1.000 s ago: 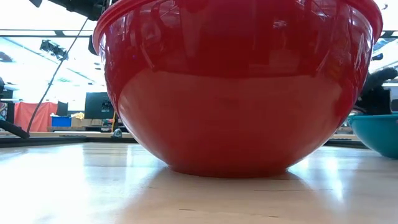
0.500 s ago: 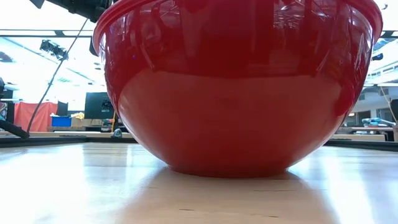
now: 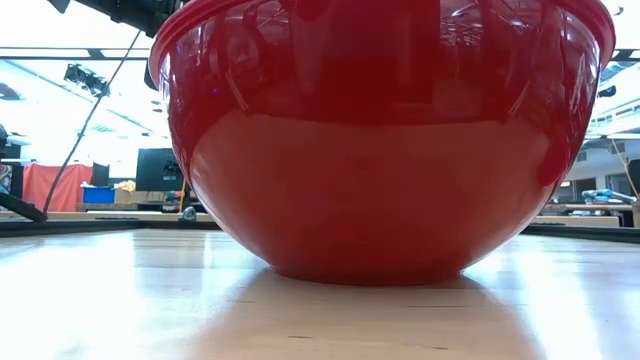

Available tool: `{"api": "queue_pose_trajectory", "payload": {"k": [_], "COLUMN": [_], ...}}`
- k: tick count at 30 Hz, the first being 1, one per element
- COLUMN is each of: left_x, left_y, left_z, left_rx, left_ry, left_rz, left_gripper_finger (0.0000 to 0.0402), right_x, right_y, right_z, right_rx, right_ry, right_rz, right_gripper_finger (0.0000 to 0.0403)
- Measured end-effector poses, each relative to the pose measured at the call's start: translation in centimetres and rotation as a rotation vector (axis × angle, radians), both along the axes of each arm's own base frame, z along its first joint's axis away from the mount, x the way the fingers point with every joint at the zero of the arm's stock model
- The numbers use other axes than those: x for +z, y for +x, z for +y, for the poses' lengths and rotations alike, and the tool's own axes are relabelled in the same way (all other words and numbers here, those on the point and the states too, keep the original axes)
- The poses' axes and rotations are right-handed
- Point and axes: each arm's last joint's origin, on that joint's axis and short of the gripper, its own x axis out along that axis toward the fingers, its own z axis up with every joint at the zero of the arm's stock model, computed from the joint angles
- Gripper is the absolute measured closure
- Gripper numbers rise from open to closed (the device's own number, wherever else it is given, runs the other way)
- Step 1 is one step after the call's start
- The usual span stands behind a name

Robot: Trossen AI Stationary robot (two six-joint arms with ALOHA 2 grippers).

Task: Nest bowls inside each other by size order
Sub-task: Stack the blue bowl on top of the green bowl, then stack the pink bowl on top of the blue bowl

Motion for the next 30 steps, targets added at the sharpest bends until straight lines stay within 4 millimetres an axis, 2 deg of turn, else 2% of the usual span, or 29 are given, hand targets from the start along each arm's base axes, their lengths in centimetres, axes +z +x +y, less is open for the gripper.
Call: {"api": "queue_pose_trajectory", "payload": {"k": [3, 8, 13, 18, 21, 24, 30], "left_x": [0.0, 0.0, 0.0, 0.0, 0.0, 0.0, 0.0], "left_y": [0.0, 0.0, 0.0, 0.1, 0.1, 0.1, 0.1], "left_z": [0.0, -0.1, -0.2, -0.4, -0.5, -0.6, -0.6], "left_rx": [-0.004, -0.008, -0.053, -0.127, -0.164, -0.189, -0.206], "left_ry": [0.0, -0.001, -0.012, 0.012, 0.009, 0.001, -0.005], "left_rz": [0.0, 0.0, 0.0, 0.01, 0.011, 0.009, 0.008], "left_gripper_finger": [0.0168, 0.0168, 0.0168, 0.0168, 0.0168, 0.0168, 0.0168], "right_x": [-0.8, -3.7, -6.3, -6.5, -5.9, -4.0, 0.0], "right_y": [1.5, 2.3, 2.5, 2.7, 2.5, 1.4, -1.0], "right_z": [2.2, 4.4, 5.3, 5.0, 4.1, 2.9, 1.7], "right_rx": [0.031, 0.07, 0.09, 0.071, 0.031, -0.048, -0.133], "right_ry": [-0.041, -0.112, -0.109, -0.075, -0.042, -0.04, -0.119], "right_rz": [0.003, 0.108, 0.231, 0.239, 0.252, 0.266, 0.191], "right_gripper_finger": [0.0377, 0.0377, 0.0366, 0.0303, 0.0255, 0.0215, 0.0176]}}
